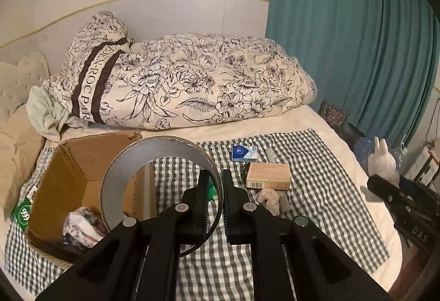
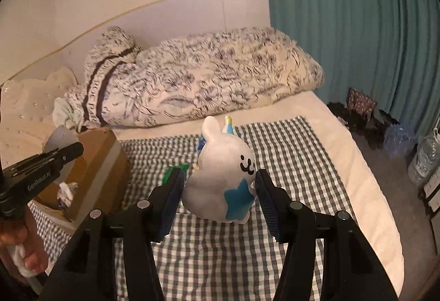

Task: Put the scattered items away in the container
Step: 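Carry the tape roll and plush toy with both grippers over the cardboard box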

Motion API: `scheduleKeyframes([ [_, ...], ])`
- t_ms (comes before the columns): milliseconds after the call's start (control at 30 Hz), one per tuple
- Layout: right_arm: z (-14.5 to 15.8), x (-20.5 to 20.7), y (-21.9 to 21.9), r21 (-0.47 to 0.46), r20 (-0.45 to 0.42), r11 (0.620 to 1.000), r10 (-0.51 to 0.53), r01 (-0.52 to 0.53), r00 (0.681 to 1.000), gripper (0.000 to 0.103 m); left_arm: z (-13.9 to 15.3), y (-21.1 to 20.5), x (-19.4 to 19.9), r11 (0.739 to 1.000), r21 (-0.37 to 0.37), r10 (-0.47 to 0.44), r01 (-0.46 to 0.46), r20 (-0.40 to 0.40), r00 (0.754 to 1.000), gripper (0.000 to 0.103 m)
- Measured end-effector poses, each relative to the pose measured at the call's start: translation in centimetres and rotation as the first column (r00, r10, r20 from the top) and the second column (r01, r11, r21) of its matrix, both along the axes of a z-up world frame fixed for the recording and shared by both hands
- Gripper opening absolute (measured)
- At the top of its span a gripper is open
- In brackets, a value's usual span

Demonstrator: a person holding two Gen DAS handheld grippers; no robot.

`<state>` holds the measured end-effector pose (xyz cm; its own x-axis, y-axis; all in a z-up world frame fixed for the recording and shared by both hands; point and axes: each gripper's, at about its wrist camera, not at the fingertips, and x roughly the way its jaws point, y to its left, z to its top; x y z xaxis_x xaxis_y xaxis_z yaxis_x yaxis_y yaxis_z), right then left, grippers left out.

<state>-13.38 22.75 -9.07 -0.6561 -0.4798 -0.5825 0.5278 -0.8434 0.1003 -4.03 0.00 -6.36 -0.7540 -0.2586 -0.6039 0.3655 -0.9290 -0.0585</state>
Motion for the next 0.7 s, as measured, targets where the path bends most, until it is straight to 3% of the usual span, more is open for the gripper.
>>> scheduleKeyframes([
  [367,2.9,3.6,-1.3,-0.027,-0.058,0.998,0.054,-0.056,0.997,0.054,2.8,-0.6,3.9,0.999,-0.031,0.007,-0.008,-0.033,0.999,0.009],
  [700,4.4,5.1,-4.4,-0.055,-0.081,0.992,0.11,-0.115,0.991,0.054,4.4,-3.8,6.4,0.996,-0.05,0.068,-0.071,-0.057,0.996,0.009],
])
